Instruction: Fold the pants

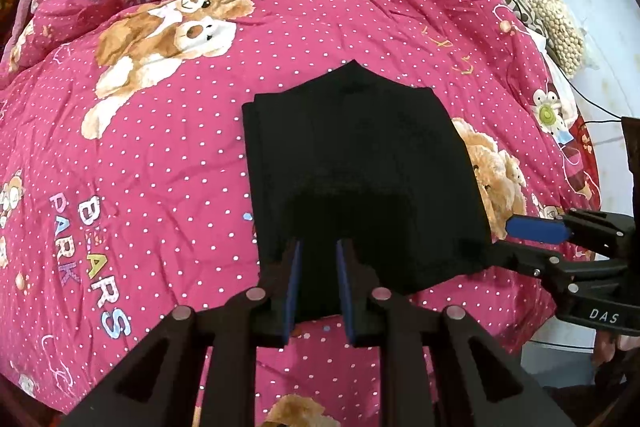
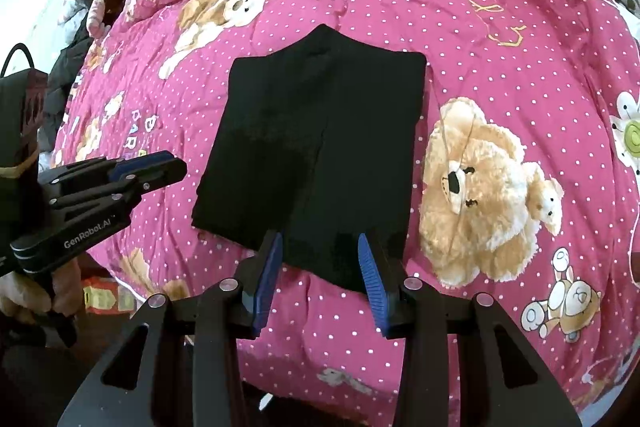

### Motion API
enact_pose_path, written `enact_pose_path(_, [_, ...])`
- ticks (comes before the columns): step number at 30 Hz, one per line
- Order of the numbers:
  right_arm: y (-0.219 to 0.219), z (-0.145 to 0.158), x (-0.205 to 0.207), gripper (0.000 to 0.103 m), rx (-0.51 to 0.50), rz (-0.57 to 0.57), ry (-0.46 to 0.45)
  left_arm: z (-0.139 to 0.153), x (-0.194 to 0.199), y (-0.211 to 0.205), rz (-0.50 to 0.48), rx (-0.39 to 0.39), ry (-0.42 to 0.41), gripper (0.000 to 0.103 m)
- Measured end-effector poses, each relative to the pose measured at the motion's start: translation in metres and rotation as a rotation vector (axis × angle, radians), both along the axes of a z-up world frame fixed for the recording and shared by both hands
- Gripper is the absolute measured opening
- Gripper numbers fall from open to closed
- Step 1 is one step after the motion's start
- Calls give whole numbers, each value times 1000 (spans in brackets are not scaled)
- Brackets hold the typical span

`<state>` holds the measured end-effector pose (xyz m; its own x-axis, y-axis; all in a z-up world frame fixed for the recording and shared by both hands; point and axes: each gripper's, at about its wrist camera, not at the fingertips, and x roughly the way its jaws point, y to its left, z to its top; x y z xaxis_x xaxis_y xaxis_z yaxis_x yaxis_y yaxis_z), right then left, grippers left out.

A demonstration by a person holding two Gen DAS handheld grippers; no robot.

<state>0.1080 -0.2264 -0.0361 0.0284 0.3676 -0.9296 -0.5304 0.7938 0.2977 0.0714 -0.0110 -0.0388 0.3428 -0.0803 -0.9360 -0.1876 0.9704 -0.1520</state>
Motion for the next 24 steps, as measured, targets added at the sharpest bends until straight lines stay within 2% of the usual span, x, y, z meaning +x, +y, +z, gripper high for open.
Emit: enact_pose_path(24, [2,-3,1,42,-12,3,4,-3,4,-5,-13,6,10,20])
